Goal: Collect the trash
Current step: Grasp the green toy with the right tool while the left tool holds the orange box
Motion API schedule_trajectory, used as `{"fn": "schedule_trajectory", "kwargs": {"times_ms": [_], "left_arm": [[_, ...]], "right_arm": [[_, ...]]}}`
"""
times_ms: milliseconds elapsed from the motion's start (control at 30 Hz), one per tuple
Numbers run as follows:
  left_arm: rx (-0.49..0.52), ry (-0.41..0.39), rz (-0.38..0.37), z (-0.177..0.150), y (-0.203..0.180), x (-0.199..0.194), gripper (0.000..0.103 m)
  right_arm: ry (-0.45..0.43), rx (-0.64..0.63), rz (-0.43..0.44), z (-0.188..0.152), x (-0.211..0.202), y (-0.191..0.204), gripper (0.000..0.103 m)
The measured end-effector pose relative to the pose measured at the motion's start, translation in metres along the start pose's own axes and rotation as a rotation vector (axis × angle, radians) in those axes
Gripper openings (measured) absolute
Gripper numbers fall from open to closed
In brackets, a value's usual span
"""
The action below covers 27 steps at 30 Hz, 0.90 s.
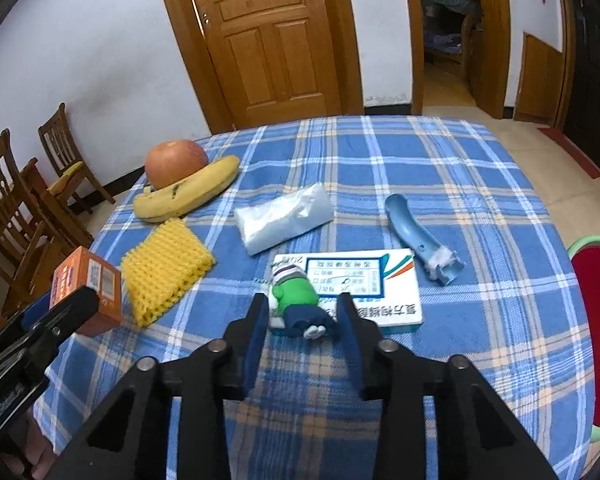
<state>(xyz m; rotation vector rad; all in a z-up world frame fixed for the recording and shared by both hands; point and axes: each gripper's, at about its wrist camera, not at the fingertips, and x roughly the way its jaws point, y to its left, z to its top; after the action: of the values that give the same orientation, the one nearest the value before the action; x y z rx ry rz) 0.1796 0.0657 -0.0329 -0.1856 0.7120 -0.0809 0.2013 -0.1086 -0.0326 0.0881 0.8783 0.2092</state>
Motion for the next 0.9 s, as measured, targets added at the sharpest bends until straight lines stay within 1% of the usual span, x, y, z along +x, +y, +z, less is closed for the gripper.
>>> {"fn": "schedule_trajectory", "kwargs": {"times_ms": [167,267,567,900], "left_arm": [[0.001,0.006,-0.006,-0.001,-0.002,0.004,0.061],[-0.003,0.007,-0.005,-0.001,-0.002,0.003,0.061],[-0.011,-0.001,-0.005,0.0,-0.009,-0.01,0.061],[0.017,-0.005,-0.052,0.001,-0.04,-0.026,0.061]], "right_arm": [[-0.013,-0.007,0.002,0.0,0.002,0.001,0.033],[-0.026,-0.003,0.023,-0.002,-0.003,0.002,0.032],[-0.1,0.049,0.065,-0.004,-0.038,-0.003,0.032],[-0.163,0.13,0.075,-0.016,-0.081,-0.03,0.032]]}}
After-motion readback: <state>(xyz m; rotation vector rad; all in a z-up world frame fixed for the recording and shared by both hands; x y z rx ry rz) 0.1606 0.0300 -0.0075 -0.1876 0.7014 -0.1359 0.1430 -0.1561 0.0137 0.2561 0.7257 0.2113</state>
